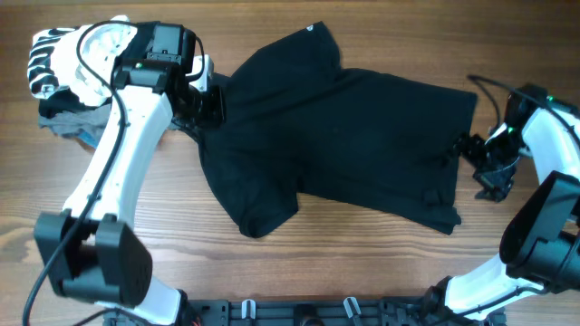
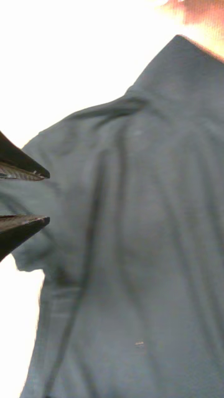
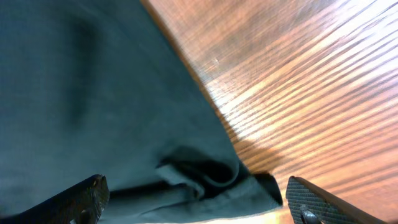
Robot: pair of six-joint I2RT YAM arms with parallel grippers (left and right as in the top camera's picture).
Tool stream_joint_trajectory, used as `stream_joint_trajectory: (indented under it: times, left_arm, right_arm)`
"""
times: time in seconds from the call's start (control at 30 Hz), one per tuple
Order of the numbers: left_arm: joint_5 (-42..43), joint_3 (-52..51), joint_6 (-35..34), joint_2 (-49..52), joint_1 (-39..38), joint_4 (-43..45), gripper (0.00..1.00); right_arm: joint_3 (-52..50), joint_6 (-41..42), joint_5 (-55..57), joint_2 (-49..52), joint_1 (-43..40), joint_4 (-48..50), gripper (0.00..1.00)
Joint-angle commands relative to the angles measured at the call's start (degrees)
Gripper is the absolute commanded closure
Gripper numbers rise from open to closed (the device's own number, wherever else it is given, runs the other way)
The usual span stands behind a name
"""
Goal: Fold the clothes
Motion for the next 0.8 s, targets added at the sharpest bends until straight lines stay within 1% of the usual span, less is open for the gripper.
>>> stream_joint_trajectory:
  times: [0.0,0.03,0.07,0.1,0.13,0.17,0.2,0.23,0.33,0.4,0.47,0.53,0.67,0.73,0.77]
  left_arm:
    - [1.1,-0.1,0.6,-1.7,-2.6,-5.7,0.78]
    - [1.1,-0.1,0.6,-1.7,-3.4,-7.9,0.78]
    - [1.1,-0.3,0.5,-1.7,-4.4,-9.9,0.78]
    - [1.1,-0.3,0.4,-1.7,-5.1,-11.2,0.78]
    - [1.1,-0.4,0.4,-1.7,-6.1,-12.2,0.79]
    - [1.1,-0.4,0.4,-1.7,-6.9,-12.9,0.79]
    - [1.1,-0.4,0.4,-1.7,-7.8,-13.8,0.79]
    - [1.1,-0.4,0.4,-1.7,-8.7,-14.4,0.77]
    - [1.1,-2.1,0.4,-1.7,-10.3,-14.5,0.74]
    - [1.1,-5.1,-1.3,-1.7,-10.6,-14.2,0.73]
    - [1.7,-9.3,-2.8,-1.7,-10.6,-12.4,0.73]
    - [6.0,-14.7,-2.8,-1.7,-10.6,-6.9,0.69]
    - [14.9,-28.2,-2.9,-1.7,-12.1,8.7,0.55]
    - [14.8,-32.1,-4.1,-1.7,-13.1,10.1,0.52]
    - [14.8,-33.1,-4.1,-1.7,-13.2,10.1,0.49]
  right_arm:
    - [-5.8,-1.4,-0.1,0.5,-0.2,1.5,0.05]
    - [-7.8,-1.4,-0.2,0.5,-0.2,2.7,0.05]
    - [-9.1,-3.7,-2.3,0.5,-0.2,4.4,0.12]
    - [-9.3,-5.6,-4.7,0.5,-0.2,4.6,0.34]
    - [-9.3,-6.5,-5.3,-0.1,-0.2,4.1,0.48]
    - [-9.3,-7.0,-5.3,-0.8,-0.2,4.0,0.7]
    - [-8.9,-6.9,-5.4,-2.6,-0.2,3.1,0.82]
    - [-8.5,-7.0,-5.3,-4.7,-0.2,2.0,0.9]
    - [-7.9,-7.0,-5.3,-12.8,-0.2,-0.2,0.91]
    - [-7.9,-6.8,-5.3,-17.7,-0.2,-0.8,0.93]
    - [-7.9,-6.8,-5.3,-20.4,-0.2,-1.0,0.93]
    - [-7.9,-6.8,-5.4,-21.1,-0.2,-1.2,0.93]
    - [-8.0,-6.9,-5.3,-21.0,-0.2,-1.2,0.93]
    - [-8.0,-7.0,-5.3,-21.0,-0.2,-1.2,0.93]
    - [-8.0,-7.0,-5.3,-21.0,-0.2,-1.2,0.93]
